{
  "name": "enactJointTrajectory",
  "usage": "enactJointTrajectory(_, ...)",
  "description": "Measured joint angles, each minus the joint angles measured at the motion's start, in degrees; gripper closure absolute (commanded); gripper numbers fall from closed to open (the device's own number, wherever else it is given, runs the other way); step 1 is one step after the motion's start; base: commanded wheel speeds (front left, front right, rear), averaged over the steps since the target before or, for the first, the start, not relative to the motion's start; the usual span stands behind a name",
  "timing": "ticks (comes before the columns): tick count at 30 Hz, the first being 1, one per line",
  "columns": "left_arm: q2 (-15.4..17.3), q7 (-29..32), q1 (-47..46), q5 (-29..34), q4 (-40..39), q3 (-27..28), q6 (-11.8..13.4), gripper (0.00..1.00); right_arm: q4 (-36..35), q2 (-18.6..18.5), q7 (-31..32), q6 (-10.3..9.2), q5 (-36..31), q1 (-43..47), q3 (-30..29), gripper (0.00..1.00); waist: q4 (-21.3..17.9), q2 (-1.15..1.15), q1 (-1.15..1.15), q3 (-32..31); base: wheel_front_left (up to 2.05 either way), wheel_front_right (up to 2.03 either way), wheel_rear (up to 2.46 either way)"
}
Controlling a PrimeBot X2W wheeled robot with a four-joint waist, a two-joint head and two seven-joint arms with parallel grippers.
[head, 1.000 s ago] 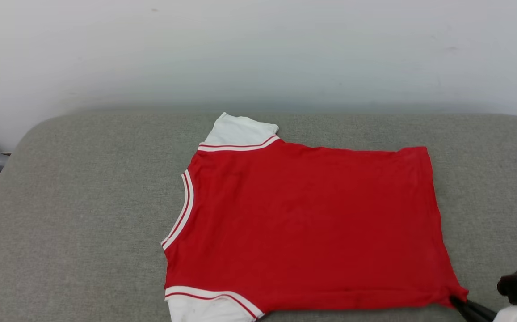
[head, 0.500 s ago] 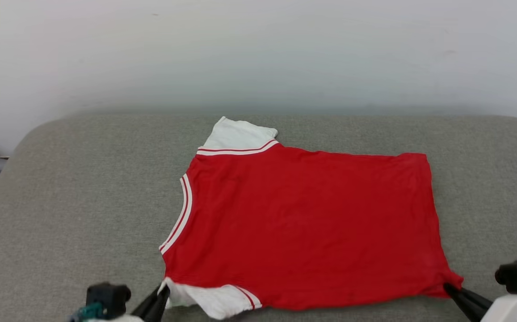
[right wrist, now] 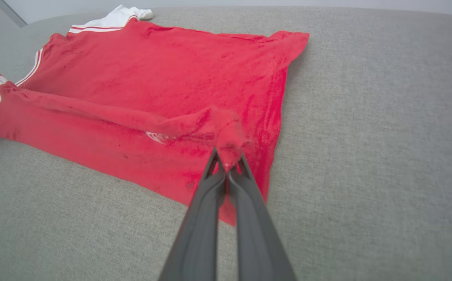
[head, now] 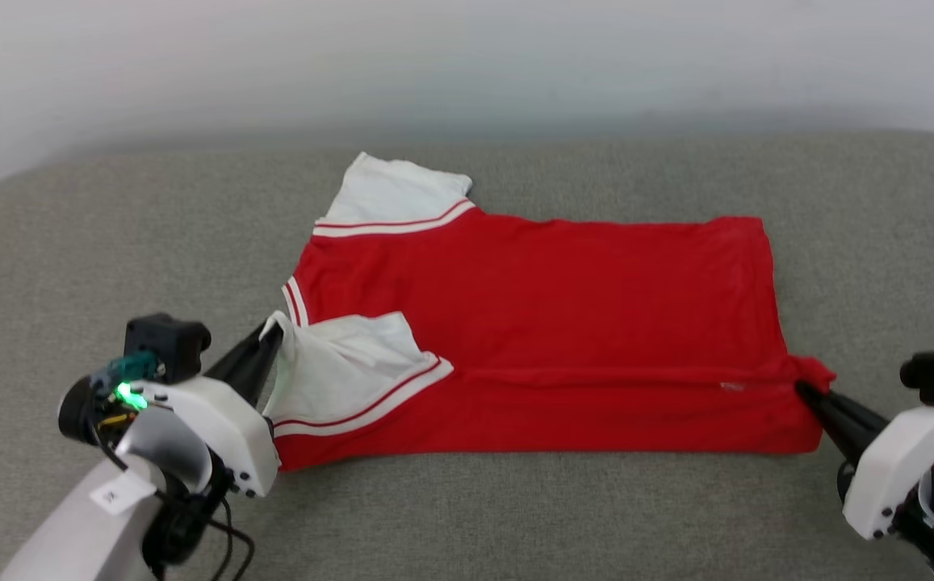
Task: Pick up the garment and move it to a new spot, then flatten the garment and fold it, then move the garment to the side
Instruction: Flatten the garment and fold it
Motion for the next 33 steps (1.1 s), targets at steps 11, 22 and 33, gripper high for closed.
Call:
enactJointTrajectory(11, -2.71, -0.19, -11.98, 1.37, 15.75, -1.43, -5.06, 1.00, 7.65, 2.36, 2.44, 0.00, -0.55, -11.25, 4.32, 1.00, -1.54, 0.00, 0.01, 8.36, 0.00, 0.00, 0.00)
enactJointTrajectory(22, -7.15, -2.00, -16.57, 1.38, 32.41, -5.46, -8.86, 1.00, 16.84, 4.34, 0.88, -0.01, -1.03, -16.22, 8.91, 1.00, -1.44, 0.00, 0.00, 11.09, 0.00, 0.00, 0.00)
enactJointTrajectory(33, -7.05, -7.00, -19.57, 0.14, 35.09, -7.27, -9.75, 0.00, 14.45, 2.21, -5.53, -0.01, -0.47, -13.57, 8.15, 0.00, 0.59, 0.00, 0.00, 6.25, 0.00, 0.00, 0.00)
